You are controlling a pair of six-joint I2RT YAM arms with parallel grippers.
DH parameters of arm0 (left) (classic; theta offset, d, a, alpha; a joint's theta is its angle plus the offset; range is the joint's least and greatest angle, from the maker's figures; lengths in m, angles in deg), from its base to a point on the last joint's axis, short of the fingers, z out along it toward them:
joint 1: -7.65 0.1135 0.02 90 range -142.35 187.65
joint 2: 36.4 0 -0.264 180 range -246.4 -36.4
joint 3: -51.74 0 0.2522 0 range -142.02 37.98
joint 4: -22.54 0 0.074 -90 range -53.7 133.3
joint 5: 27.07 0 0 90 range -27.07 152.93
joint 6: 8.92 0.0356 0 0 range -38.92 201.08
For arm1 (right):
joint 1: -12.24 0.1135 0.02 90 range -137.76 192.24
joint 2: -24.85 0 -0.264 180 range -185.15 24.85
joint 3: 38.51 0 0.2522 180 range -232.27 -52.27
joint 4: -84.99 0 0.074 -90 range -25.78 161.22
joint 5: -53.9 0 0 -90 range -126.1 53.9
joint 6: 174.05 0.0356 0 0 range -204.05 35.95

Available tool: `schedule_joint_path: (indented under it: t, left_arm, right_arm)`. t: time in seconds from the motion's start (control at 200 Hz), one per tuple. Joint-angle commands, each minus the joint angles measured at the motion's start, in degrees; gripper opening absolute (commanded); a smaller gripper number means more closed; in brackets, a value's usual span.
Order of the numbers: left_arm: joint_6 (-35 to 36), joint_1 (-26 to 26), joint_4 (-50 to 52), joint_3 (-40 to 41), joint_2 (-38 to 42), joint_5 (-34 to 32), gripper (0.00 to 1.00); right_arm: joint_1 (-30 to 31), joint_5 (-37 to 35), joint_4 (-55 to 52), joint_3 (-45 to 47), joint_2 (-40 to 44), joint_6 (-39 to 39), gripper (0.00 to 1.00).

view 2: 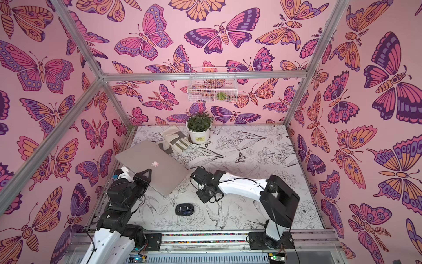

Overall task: Insert the wireless mouse receiver into the laptop
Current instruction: Pick up the USB plug at the center of the board, then place the USB plug at the center of the board.

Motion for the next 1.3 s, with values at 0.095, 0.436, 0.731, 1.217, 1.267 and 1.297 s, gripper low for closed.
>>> schedule_joint_path:
  t: [0.095,0.436,0.731,1.217,1.267,1.297]
  left_arm:
    - [0.60,-0.74,-22.47,3.00,0.32,6.08,0.00]
    - [-3.10,-7.72,-29.45,12.30,3.11,-6.26,0.00]
    - [-6.25,-11.93,-37.56,14.73,-3.60,-10.74,0.00]
    - [-6.30,-12.22,-37.29,13.82,-4.09,-9.94,0.00]
    - [-5.62,-12.26,-35.67,12.80,-4.17,-7.93,0.00]
    - [-5.09,-12.22,-34.11,11.83,-4.31,-6.44,0.00]
  right_arm:
    - [-7.79,-2.04,-1.24,4.98,7.77,34.69,0.09]
    - [-12.13,2.51,8.62,13.81,9.48,69.28,0.11]
    - [-12.96,1.10,9.49,16.16,6.71,78.01,0.18]
    - [-16.35,2.06,8.64,15.63,7.36,67.73,0.47]
    - [-16.59,1.29,5.40,13.05,8.43,61.04,0.48]
    - [-16.74,0.98,4.10,11.37,9.09,55.37,0.47]
